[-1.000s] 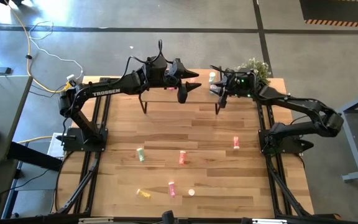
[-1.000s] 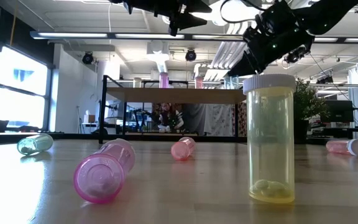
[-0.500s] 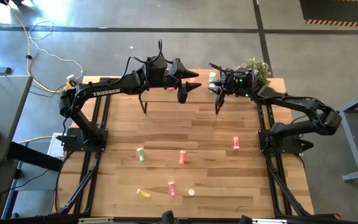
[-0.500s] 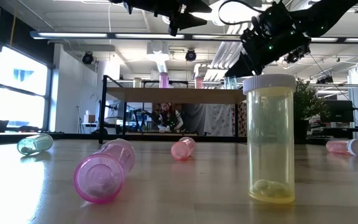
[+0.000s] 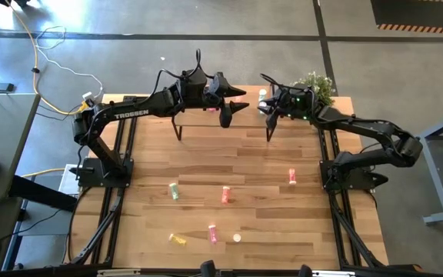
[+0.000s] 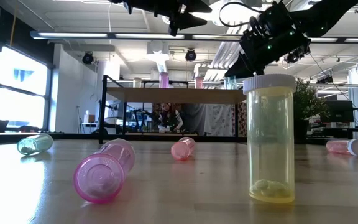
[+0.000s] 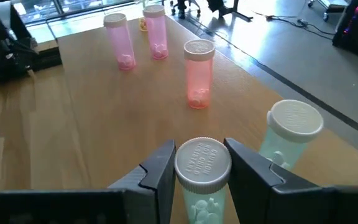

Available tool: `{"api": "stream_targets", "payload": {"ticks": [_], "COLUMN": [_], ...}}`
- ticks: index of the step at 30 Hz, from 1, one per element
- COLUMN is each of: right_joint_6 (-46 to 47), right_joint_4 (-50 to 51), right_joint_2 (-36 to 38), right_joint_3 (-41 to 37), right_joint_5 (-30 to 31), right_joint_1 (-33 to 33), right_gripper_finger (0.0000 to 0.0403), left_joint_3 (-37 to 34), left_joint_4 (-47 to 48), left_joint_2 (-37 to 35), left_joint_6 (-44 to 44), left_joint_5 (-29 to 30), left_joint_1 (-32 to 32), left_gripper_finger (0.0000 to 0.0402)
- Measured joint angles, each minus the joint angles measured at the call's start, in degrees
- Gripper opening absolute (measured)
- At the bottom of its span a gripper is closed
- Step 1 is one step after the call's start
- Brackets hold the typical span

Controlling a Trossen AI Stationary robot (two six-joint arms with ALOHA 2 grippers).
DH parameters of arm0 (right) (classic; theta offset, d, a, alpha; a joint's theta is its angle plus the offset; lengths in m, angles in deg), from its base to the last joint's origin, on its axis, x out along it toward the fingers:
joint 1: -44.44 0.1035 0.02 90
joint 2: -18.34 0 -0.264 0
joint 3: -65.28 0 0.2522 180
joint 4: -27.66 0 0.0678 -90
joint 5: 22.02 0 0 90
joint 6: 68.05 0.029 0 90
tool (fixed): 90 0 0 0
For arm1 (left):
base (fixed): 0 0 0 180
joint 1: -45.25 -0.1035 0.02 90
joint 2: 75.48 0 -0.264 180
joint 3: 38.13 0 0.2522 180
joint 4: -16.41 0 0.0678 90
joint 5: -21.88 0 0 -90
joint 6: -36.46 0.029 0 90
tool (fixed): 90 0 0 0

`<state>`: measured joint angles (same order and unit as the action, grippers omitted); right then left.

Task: Pick and place medicine bottles onto shelf by color
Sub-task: Put the right blue pill bottle on the shelf aligned with other blue pill bottles

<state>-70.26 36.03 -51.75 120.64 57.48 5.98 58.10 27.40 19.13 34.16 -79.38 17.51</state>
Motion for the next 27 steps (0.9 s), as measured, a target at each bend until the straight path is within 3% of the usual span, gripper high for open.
{"api": "stream_targets", "payload": {"ticks": [21, 27], "right_joint_6": [3.4, 3.3], "right_joint_4": [-0.4, -0.4], "right_joint_2": [0.0, 0.0], "right_joint_3": [-0.1, -0.1], "right_joint_5": [0.6, 0.6], "right_joint_1": [0.0, 0.0], "right_gripper_finger": [0.0115, 0.0136], "left_joint_3": [0.0, 0.0], "left_joint_4": [0.0, 0.0], "left_joint_2": [0.0, 0.0], "left_joint_6": [2.6, 2.6], "left_joint_5": [0.1, 0.2], "left_joint_1": [0.0, 0.0], "left_gripper_finger": [0.022, 0.022]}}
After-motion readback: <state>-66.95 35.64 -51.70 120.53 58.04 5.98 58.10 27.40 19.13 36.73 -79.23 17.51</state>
